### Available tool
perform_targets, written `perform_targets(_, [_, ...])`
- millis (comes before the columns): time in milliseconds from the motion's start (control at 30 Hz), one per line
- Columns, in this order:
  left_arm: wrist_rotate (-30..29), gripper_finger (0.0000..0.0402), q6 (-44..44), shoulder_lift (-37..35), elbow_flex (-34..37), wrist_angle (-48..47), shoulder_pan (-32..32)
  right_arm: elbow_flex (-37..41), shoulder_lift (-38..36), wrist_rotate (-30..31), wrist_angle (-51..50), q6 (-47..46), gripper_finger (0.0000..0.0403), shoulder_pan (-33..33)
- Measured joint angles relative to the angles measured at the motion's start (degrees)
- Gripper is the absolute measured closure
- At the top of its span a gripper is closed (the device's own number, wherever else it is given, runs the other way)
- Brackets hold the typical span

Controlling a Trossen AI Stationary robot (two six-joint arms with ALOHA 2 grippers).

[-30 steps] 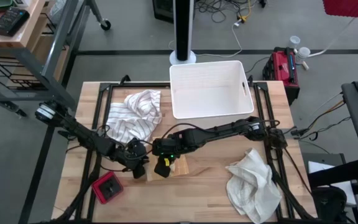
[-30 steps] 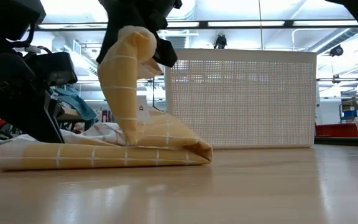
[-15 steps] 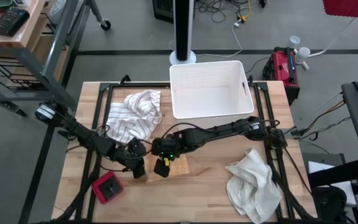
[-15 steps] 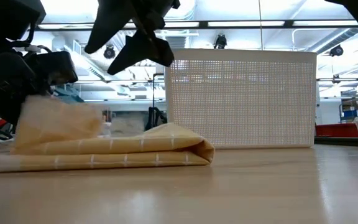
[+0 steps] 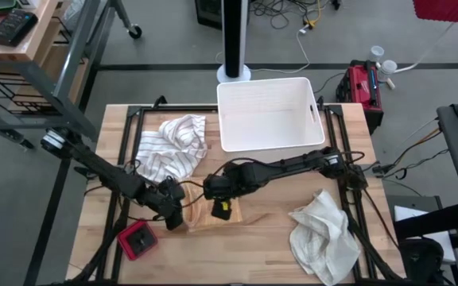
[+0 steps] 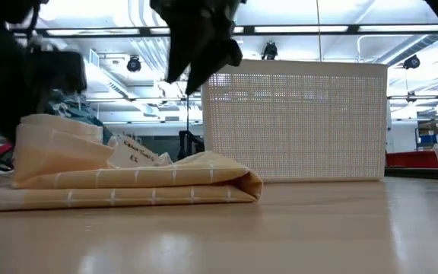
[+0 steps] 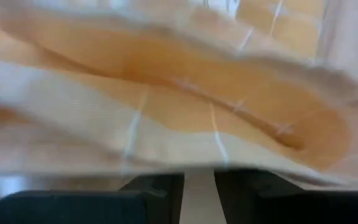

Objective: Fold towel
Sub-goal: Fold the yellow towel

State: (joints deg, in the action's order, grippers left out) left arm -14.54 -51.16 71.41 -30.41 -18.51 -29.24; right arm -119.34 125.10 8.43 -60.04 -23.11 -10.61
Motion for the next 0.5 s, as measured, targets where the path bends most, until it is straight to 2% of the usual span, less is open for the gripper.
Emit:
perform_targets(167, [-4.06, 0.0326, 0.69, -1.34, -5.98, -4.79, -2.09, 5.49, -1.77, -1.33, -2.37, 2.03, 0.0180, -0.84])
perform_targets(300, [-5.62, 0.0326, -2.93, -1.30, -10.61, -14.31, -5.25, 13.79, -6.27, -0.89, -0.91, 6.68, 0.0180, -2.33])
perform_targets(400, [-8.95, 0.0326, -6.67, -1.39, -14.24, -23.47, -7.17, 22.30, -11.32, -0.85, 5.25, 12.64, 0.0178, -3.53])
perform_targets(500, [-12.88, 0.0326, -9.35, -1.34, -17.11, -28.27, -7.85, 32.00, -15.75, -1.54, 16.88, 18.68, 0.0180, -4.66])
